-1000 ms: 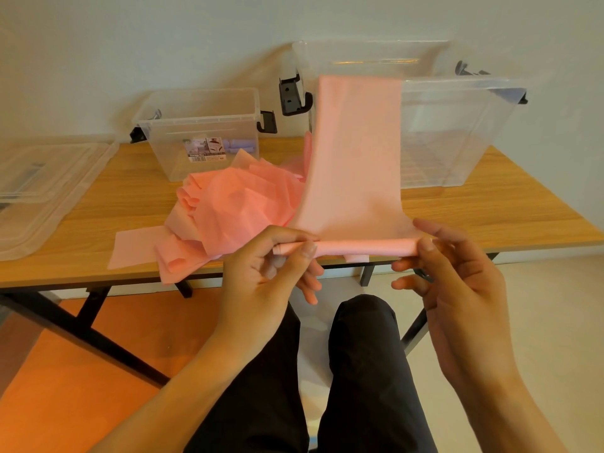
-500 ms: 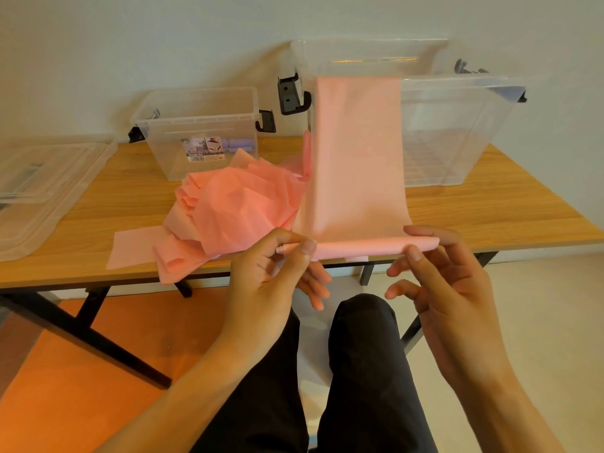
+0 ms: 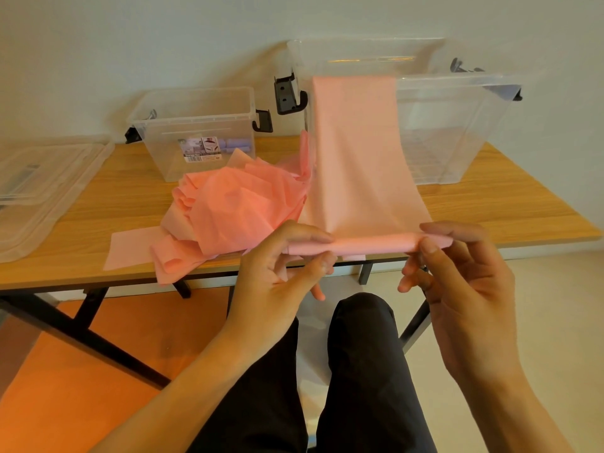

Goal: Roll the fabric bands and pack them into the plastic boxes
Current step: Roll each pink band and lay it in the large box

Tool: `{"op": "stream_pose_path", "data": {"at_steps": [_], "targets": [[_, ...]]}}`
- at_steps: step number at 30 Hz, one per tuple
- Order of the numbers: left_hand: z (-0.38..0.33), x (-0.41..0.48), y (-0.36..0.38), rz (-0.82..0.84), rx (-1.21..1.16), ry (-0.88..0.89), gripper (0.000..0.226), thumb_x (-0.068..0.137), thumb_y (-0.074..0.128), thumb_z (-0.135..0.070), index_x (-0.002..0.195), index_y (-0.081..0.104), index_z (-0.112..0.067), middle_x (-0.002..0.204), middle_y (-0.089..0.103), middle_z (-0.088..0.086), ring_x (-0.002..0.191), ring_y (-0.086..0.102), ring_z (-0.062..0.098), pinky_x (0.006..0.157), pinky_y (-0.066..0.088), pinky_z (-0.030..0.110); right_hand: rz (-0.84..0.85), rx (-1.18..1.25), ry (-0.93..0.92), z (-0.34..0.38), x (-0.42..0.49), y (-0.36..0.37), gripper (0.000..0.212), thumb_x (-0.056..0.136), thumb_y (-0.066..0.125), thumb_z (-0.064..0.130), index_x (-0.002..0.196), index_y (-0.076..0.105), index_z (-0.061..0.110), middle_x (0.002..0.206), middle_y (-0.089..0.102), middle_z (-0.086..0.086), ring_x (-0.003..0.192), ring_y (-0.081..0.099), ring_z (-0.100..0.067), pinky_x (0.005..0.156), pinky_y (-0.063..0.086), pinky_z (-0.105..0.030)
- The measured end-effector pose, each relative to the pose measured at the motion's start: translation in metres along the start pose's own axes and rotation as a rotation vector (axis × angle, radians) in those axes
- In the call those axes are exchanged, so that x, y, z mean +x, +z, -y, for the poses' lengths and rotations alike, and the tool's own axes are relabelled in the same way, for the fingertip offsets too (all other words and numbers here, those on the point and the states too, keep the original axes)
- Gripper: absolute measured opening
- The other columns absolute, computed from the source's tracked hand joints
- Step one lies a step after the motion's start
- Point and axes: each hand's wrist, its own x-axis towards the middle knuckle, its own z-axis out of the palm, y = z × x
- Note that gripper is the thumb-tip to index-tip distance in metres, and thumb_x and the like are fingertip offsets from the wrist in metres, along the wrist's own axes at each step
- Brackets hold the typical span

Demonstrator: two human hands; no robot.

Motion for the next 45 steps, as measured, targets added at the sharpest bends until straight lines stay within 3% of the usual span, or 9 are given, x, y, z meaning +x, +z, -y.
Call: {"op": "stream_pose_path", "data": {"at_steps": [4,7,12,15,19,27,32,38,45], "targets": [[0.000,0.001,-0.001,-0.012,0.003,-0.002,0.015,0.089,0.065,-0.008,0.102,0.069,-0.014,0.095,0.068,-0.010,0.079,0.068,0.022,0.055,0.057,0.029,0.078,-0.082,-0.031,0.001,0.002,-0.005,0.022,0.082,0.073,0.016,0.103,0.072,0.022,0.092,0.064,-0.015,0.074,0.059,-0.031,0.061,0.056,-0.032],[0.000,0.001,-0.001,-0.038,0.003,-0.017,0.013,0.088,0.066,-0.011,0.101,0.069,-0.015,0.091,0.070,-0.008,0.073,0.066,0.017,0.055,0.055,0.027,0.077,-0.139,-0.036,0.001,0.003,-0.006,0.021,0.082,0.072,0.018,0.102,0.069,0.011,0.082,0.063,-0.019,0.066,0.061,-0.032,0.064,0.057,-0.030],[0.000,0.002,-0.001,-0.049,0.012,-0.023,0.011,0.089,0.066,-0.017,0.099,0.070,-0.016,0.086,0.069,-0.005,0.069,0.063,0.016,0.056,0.054,0.026,0.065,-0.188,-0.035,0.000,0.003,-0.002,0.023,0.085,0.068,0.027,0.099,0.064,0.009,0.085,0.066,-0.005,0.068,0.062,-0.030,0.063,0.057,-0.026],[0.001,0.004,-0.002,-0.026,0.050,0.008,0.009,0.091,0.066,-0.016,0.099,0.068,-0.014,0.091,0.065,-0.010,0.074,0.064,0.021,0.056,0.055,0.026,0.071,-0.183,-0.037,-0.002,0.004,-0.002,0.017,0.089,0.065,0.022,0.098,0.063,0.009,0.088,0.066,-0.004,0.075,0.064,-0.028,0.063,0.059,-0.029],[0.001,0.005,-0.004,-0.033,0.057,0.070,0.014,0.090,0.070,-0.004,0.102,0.067,-0.009,0.104,0.057,0.007,0.081,0.068,0.031,0.058,0.057,0.028,0.033,-0.180,-0.004,-0.002,0.004,-0.001,0.019,0.087,0.066,0.021,0.096,0.065,0.005,0.084,0.068,-0.008,0.074,0.067,-0.023,0.063,0.059,-0.028],[0.000,0.007,-0.010,-0.044,0.139,0.136,0.012,0.089,0.067,-0.006,0.101,0.068,-0.008,0.094,0.060,0.005,0.072,0.066,0.024,0.059,0.057,0.028,0.016,-0.113,-0.032,0.002,0.008,-0.003,0.022,0.084,0.071,0.021,0.105,0.067,0.016,0.084,0.069,-0.010,0.069,0.066,-0.027,0.067,0.060,-0.034],[0.000,0.007,-0.012,-0.060,0.146,0.125,0.011,0.093,0.069,-0.012,0.103,0.068,-0.006,0.091,0.060,-0.005,0.068,0.064,0.020,0.060,0.055,0.025,0.039,-0.101,-0.024,0.004,0.006,-0.006,0.030,0.085,0.069,0.022,0.112,0.068,0.009,0.088,0.072,-0.008,0.075,0.070,-0.025,0.070,0.061,-0.033],[-0.001,0.007,-0.011,-0.098,0.129,0.085,0.019,0.090,0.066,-0.023,0.110,0.068,-0.025,0.096,0.065,-0.010,0.064,0.063,0.019,0.060,0.055,0.024,-0.015,-0.130,-0.043,0.004,0.007,-0.003,0.027,0.086,0.066,0.030,0.100,0.069,0.008,0.075,0.068,-0.009,0.063,0.064,-0.025,0.067,0.057,-0.031],[-0.001,0.007,-0.010,-0.052,0.171,0.114,0.012,0.092,0.066,-0.018,0.103,0.066,-0.017,0.092,0.065,-0.013,0.060,0.063,0.020,0.061,0.056,0.027,-0.012,-0.185,-0.094,0.003,0.005,-0.008,0.018,0.089,0.067,0.045,0.090,0.069,0.027,0.073,0.064,-0.004,0.064,0.061,-0.024,0.065,0.054,-0.031]]}}
